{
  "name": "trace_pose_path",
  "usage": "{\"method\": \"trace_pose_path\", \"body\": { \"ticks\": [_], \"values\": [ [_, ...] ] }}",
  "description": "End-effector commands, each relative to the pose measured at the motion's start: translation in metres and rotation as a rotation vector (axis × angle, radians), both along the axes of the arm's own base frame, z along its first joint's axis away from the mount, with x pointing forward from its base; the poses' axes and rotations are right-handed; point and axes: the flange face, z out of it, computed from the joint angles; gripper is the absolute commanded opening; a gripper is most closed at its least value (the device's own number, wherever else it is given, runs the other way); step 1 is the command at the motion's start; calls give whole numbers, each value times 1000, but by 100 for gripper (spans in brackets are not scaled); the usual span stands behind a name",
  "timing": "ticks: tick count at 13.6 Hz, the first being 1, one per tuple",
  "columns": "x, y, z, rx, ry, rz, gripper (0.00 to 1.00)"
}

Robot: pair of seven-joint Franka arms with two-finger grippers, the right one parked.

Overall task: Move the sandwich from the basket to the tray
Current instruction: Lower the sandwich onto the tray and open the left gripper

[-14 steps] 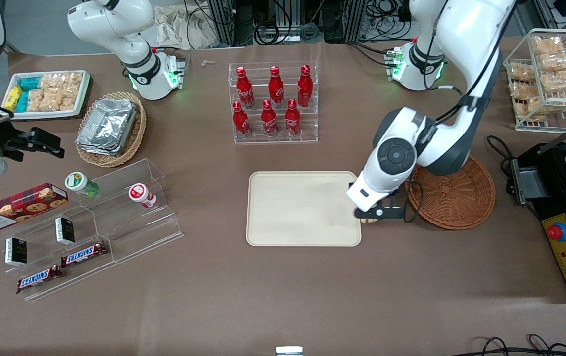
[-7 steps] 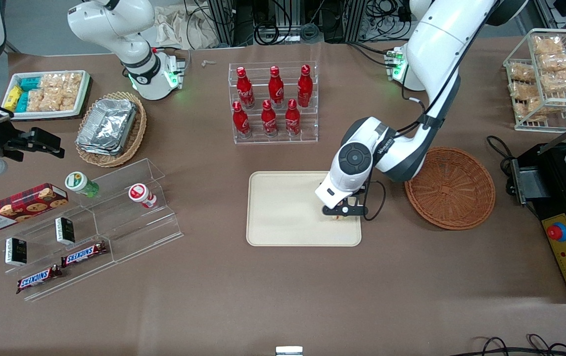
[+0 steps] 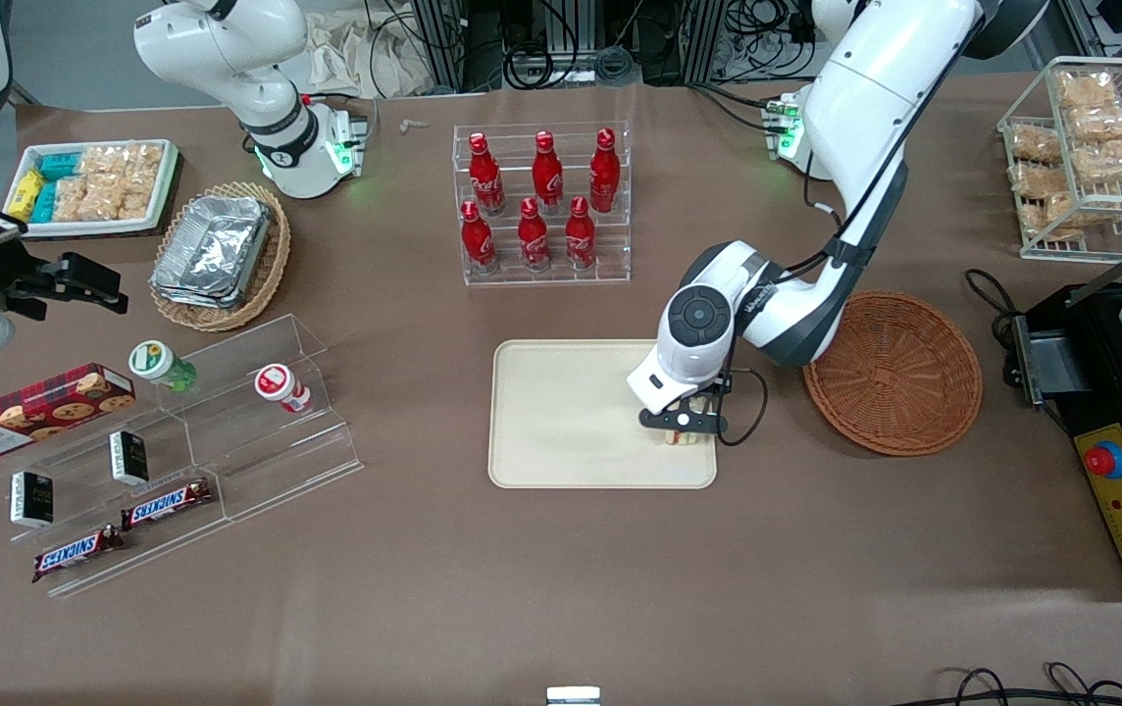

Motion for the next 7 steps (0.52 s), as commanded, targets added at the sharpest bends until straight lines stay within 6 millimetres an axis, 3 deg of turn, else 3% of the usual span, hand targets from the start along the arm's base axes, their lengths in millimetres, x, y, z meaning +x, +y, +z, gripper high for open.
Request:
{"method": "trace_pose_path", "body": {
  "ticks": [1, 2, 7],
  "values": [
    [1, 0, -3, -3, -17, -21, 80],
    [2, 1, -2, -3, -17, -19, 99],
    [10, 10, 10, -4, -22, 11, 100]
  ]
}}
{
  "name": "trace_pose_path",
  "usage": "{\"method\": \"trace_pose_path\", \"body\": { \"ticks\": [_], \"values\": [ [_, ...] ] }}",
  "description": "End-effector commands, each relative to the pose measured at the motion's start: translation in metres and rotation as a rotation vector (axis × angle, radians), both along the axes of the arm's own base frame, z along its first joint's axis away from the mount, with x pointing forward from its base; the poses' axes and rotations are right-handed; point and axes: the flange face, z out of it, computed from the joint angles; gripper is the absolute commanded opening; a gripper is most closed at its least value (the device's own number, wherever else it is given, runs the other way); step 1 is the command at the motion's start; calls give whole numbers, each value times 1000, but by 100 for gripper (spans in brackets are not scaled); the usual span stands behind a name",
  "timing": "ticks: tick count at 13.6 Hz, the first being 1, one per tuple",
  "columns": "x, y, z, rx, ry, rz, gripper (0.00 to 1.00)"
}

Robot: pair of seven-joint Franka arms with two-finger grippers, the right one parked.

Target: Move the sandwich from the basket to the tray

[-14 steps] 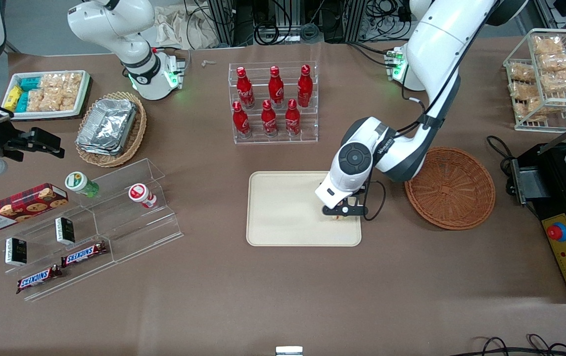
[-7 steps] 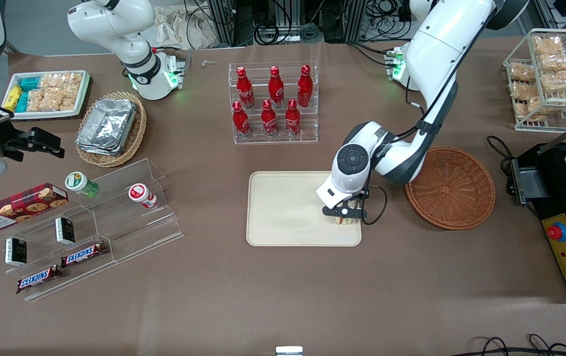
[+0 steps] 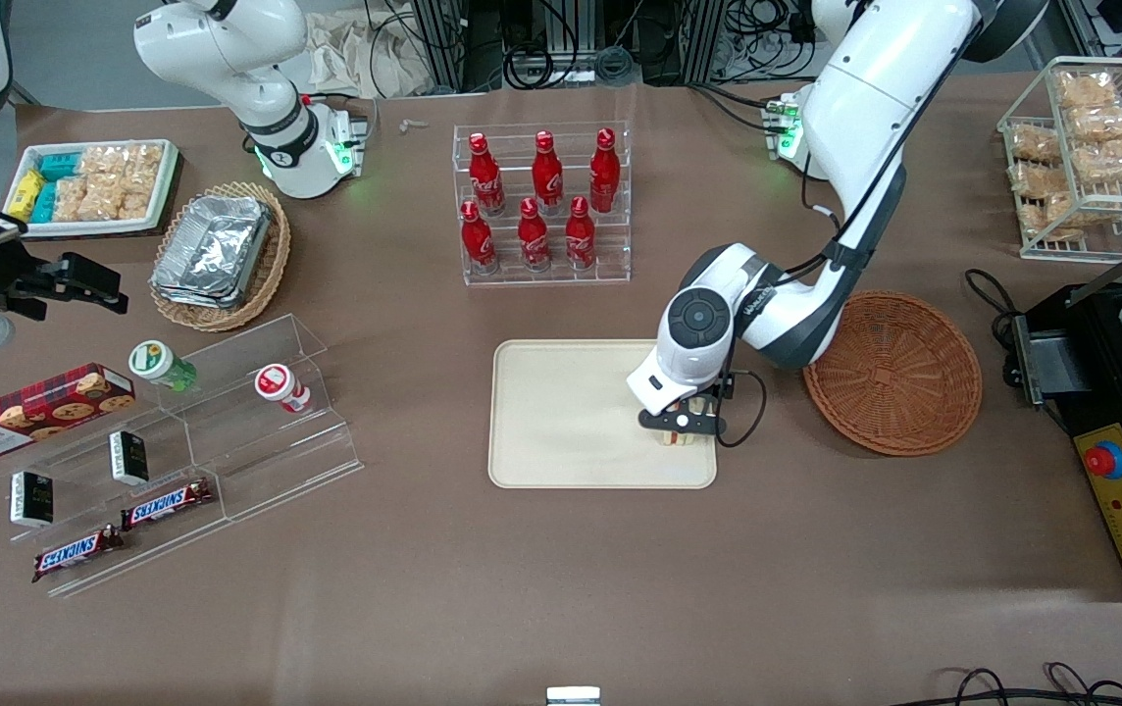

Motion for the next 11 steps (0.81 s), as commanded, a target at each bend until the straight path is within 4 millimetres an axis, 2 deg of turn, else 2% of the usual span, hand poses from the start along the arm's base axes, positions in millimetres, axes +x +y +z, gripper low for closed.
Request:
{"method": "trace_pose_path", "body": {
  "ticks": [1, 3, 6, 8, 9, 11],
  "values": [
    [13, 16, 24, 2, -26, 23, 100],
    [39, 51, 61, 25, -29, 75, 100],
    [69, 94, 134, 57, -25, 58, 100],
    [84, 128, 179, 61, -44, 53, 100],
    [89, 151, 197, 65, -50, 47, 100],
    [89, 194, 230, 75, -45, 3, 100]
  ]
}}
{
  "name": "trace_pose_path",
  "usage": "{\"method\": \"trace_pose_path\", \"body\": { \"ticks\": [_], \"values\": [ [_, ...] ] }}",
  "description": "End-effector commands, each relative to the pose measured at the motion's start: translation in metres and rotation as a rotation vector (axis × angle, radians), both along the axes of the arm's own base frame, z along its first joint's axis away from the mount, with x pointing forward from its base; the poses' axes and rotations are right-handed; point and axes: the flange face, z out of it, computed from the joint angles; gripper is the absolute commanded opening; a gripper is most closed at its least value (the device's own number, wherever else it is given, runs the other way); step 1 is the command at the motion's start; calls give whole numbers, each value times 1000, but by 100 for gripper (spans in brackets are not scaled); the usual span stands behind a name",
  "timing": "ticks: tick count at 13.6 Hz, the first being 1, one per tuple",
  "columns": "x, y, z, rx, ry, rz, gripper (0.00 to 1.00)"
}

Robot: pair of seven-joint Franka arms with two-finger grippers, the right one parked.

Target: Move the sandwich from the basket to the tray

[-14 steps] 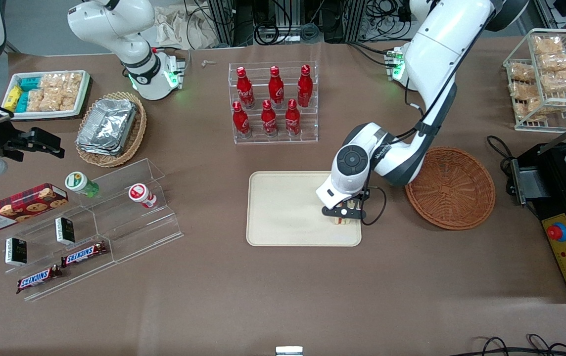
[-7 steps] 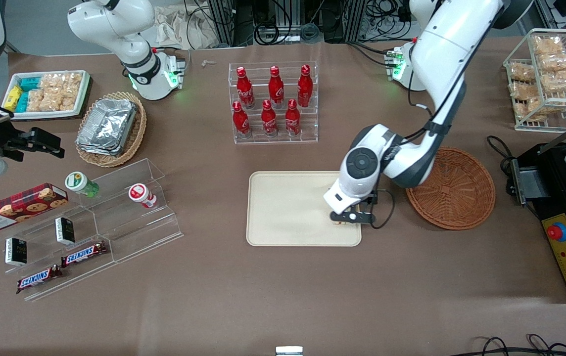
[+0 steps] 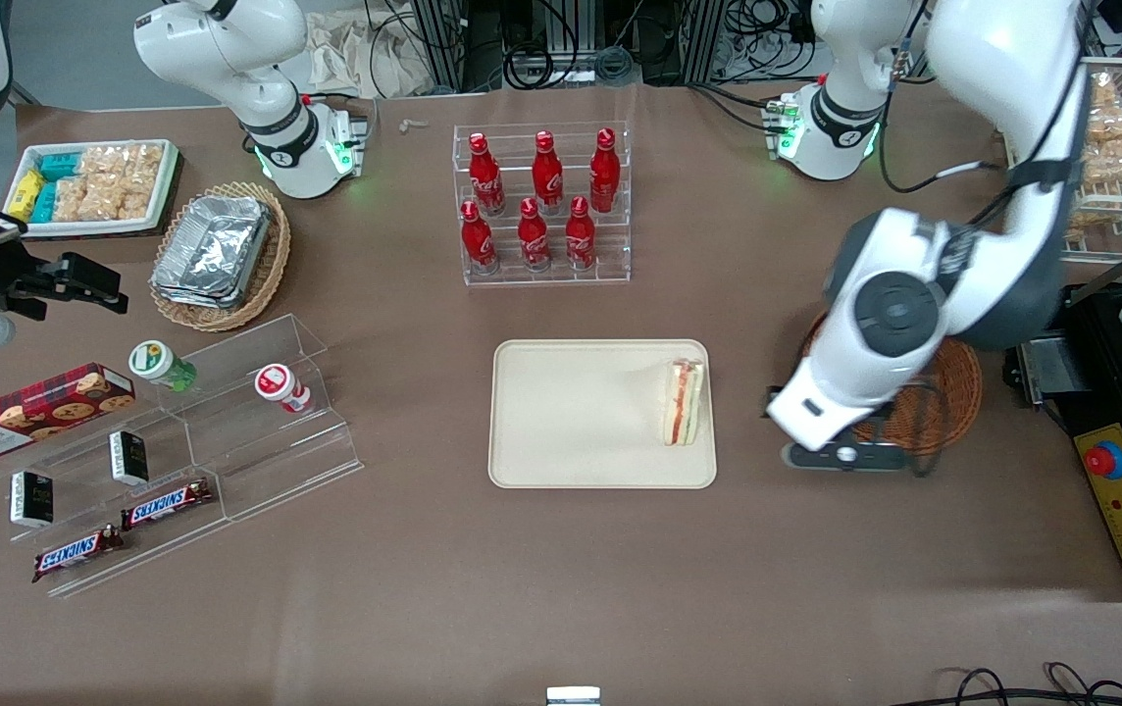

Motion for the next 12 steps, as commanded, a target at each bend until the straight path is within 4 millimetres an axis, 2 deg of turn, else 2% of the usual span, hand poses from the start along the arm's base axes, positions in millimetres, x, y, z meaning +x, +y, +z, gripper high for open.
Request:
{"method": "trace_pose_path", "body": {
  "ticks": [1, 4, 7, 8, 10, 12],
  "values": [
    [-6, 46, 45, -11, 6, -35, 100],
    [-24, 99, 89, -69, -24, 64, 99],
    [-61, 128, 117, -84, -55, 126, 99],
    [-63, 135, 124, -81, -61, 128, 99],
    [-56, 178, 136, -82, -72, 75, 100],
    [-47, 197, 141, -96, -57, 99, 100]
  ]
}}
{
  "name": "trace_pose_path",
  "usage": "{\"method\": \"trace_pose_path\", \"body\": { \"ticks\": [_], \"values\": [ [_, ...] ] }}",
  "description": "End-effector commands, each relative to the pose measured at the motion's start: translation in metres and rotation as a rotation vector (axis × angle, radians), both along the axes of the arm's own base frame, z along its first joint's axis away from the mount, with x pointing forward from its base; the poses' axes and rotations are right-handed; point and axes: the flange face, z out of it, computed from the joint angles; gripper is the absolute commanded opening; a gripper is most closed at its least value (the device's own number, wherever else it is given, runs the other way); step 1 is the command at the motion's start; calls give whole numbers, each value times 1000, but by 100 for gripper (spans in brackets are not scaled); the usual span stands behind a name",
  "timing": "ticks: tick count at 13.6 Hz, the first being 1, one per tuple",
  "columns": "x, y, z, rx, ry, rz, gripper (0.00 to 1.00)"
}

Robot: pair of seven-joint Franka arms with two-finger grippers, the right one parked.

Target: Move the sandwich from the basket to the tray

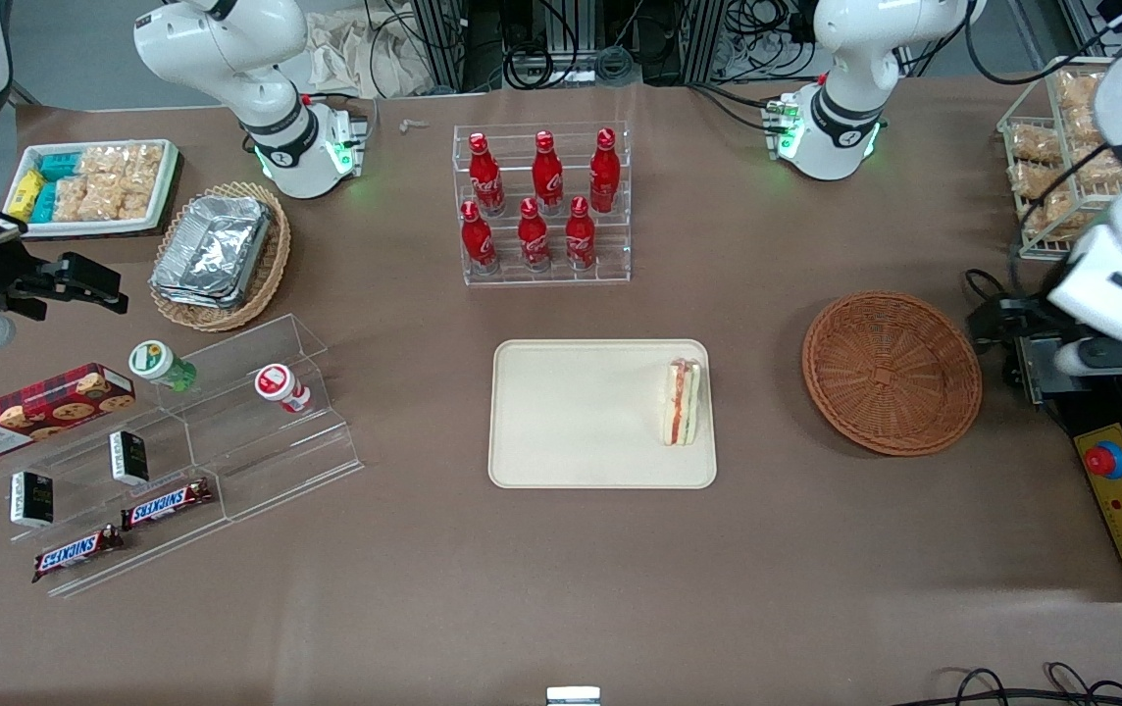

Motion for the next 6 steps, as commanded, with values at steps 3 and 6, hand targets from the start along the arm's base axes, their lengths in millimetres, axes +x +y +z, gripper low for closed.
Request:
{"method": "trace_pose_path", "body": {
  "ticks": [3, 6],
  "values": [
    [17, 20, 7, -71, 77, 24, 100],
    [14, 19, 9, -89, 91, 81, 100]
  ]
}}
